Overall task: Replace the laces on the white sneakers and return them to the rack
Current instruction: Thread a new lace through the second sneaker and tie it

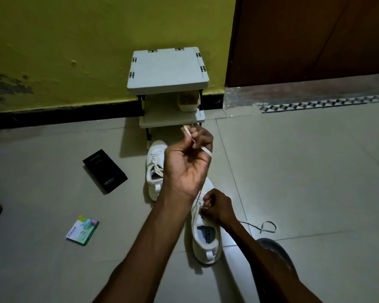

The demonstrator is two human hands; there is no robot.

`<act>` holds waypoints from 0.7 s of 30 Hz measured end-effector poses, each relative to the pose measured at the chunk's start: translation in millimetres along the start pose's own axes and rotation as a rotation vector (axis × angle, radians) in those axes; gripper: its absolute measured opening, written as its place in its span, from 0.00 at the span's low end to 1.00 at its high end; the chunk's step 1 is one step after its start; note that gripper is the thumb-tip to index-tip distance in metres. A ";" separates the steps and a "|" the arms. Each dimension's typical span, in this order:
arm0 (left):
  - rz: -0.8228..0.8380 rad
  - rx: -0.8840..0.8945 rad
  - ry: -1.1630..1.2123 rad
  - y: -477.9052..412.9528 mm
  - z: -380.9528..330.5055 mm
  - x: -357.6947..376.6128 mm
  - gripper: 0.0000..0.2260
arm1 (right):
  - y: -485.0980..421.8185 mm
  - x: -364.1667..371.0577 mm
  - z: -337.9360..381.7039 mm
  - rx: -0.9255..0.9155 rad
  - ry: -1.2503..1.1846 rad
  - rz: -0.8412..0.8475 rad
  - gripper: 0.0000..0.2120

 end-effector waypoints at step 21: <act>0.365 0.110 -1.281 9.5 -30.6 21.3 0.04 | 5.3 -1.9 9.4 0.053 0.292 0.084 0.09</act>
Point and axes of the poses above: each hand's wrist, its own y-axis away from the middle knuckle, its own x-axis out of the palm, z = x × y, the point moved 6 cm from there along -y, towards the middle knuckle, and after that the axes turned 7 degrees about -y, right-handed, at the moved point
